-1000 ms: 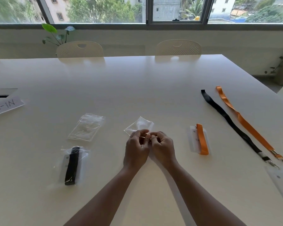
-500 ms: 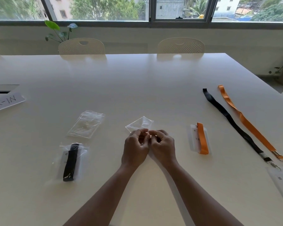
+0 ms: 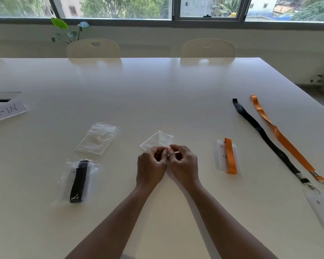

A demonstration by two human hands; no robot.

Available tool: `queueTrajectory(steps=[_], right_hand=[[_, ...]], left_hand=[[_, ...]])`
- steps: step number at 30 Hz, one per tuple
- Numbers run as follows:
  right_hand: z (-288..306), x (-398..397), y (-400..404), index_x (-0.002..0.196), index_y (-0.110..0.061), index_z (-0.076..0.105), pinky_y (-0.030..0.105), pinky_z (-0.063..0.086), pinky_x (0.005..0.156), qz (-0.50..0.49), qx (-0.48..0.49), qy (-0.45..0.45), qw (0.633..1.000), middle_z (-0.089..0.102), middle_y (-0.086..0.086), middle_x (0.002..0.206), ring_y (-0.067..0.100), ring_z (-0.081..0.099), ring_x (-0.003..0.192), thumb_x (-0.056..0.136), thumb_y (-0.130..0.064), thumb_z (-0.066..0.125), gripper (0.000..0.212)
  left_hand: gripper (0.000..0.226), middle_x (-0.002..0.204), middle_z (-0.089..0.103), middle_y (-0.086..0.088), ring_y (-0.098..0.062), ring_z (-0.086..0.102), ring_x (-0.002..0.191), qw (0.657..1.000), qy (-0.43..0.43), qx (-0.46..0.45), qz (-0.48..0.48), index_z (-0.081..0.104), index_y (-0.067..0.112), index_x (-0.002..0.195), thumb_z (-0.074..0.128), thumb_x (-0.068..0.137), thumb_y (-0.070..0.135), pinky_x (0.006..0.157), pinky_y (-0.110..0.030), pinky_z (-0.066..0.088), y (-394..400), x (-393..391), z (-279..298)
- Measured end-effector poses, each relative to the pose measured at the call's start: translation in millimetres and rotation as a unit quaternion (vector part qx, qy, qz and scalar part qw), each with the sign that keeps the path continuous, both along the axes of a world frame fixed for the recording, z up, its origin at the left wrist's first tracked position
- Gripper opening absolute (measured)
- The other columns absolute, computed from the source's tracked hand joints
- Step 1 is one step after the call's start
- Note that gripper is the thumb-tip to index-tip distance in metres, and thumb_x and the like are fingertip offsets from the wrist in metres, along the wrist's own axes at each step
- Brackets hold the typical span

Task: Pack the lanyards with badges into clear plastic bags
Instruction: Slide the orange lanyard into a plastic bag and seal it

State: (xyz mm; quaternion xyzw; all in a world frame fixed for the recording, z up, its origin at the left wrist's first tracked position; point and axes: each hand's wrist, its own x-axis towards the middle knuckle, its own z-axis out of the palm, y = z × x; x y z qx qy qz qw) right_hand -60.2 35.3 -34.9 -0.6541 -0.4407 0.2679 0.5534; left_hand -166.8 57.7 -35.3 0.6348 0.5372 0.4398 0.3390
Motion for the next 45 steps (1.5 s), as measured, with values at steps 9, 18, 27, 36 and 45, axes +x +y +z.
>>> queueTrajectory(steps=[9, 18, 27, 36, 45], right_hand=[[-0.2, 1.1, -0.9, 0.093, -0.016, 0.072, 0.009, 0.049, 0.063, -0.014, 0.007, 0.020, 1.000, 0.071, -0.001, 0.091, 0.000, 0.066, 0.072, 0.090, -0.021, 0.066, 0.008], [-1.3, -0.3, -1.9, 0.084, -0.022, 0.068, 0.016, 0.051, 0.063, -0.036, 0.024, 0.043, 0.998, 0.070, 0.000, 0.076, 0.008, 0.066, 0.070, 0.092, -0.014, 0.061, 0.013], [-0.1, -3.2, -5.8, 0.090, -0.012, 0.055, 0.010, 0.046, 0.051, -0.018, 0.043, 0.002, 0.999, 0.065, -0.004, 0.076, -0.002, 0.063, 0.062, 0.086, -0.002, 0.065, 0.014], [-5.8, -2.2, -3.5, 0.126, -0.015, 0.063, 0.021, 0.057, 0.074, 0.047, 0.018, -0.095, 0.994, 0.070, 0.003, 0.111, 0.008, 0.069, 0.076, 0.089, -0.007, 0.059, 0.039], [0.5, 1.8, 1.3, 0.129, -0.017, 0.058, 0.010, 0.049, 0.057, 0.037, 0.003, -0.045, 0.998, 0.070, -0.003, 0.098, 0.003, 0.063, 0.059, 0.085, -0.015, 0.070, 0.046]], left_hand=[[0.007, 0.078, 0.074, 0.014, 0.005, 0.070, 0.072, 1.000, -0.007, 0.002, -0.017, 0.077, 0.023, 0.093, 0.072, 0.089, 0.026, 0.071, -0.020, 0.058, -1.8, -0.8, 2.3], [0.007, 0.073, 0.074, 0.013, -0.001, 0.069, 0.067, 0.999, -0.015, -0.017, -0.026, 0.076, 0.024, 0.089, 0.076, 0.085, 0.030, 0.061, -0.018, 0.054, -1.3, -1.7, 4.6], [0.004, 0.074, 0.072, 0.011, -0.006, 0.069, 0.061, 0.999, -0.038, 0.003, -0.022, 0.070, 0.025, 0.086, 0.074, 0.087, 0.026, 0.056, -0.021, 0.052, -2.7, -1.4, 3.3], [0.007, 0.075, 0.073, 0.016, -0.004, 0.067, 0.059, 0.999, -0.026, 0.028, -0.007, 0.073, 0.026, 0.085, 0.075, 0.086, 0.033, 0.056, -0.020, 0.053, -4.7, -1.7, 4.8], [0.002, 0.074, 0.073, 0.016, -0.003, 0.066, 0.059, 0.998, -0.053, 0.025, 0.021, 0.075, 0.027, 0.085, 0.075, 0.086, 0.028, 0.057, -0.017, 0.050, -6.1, -2.9, 6.6]])
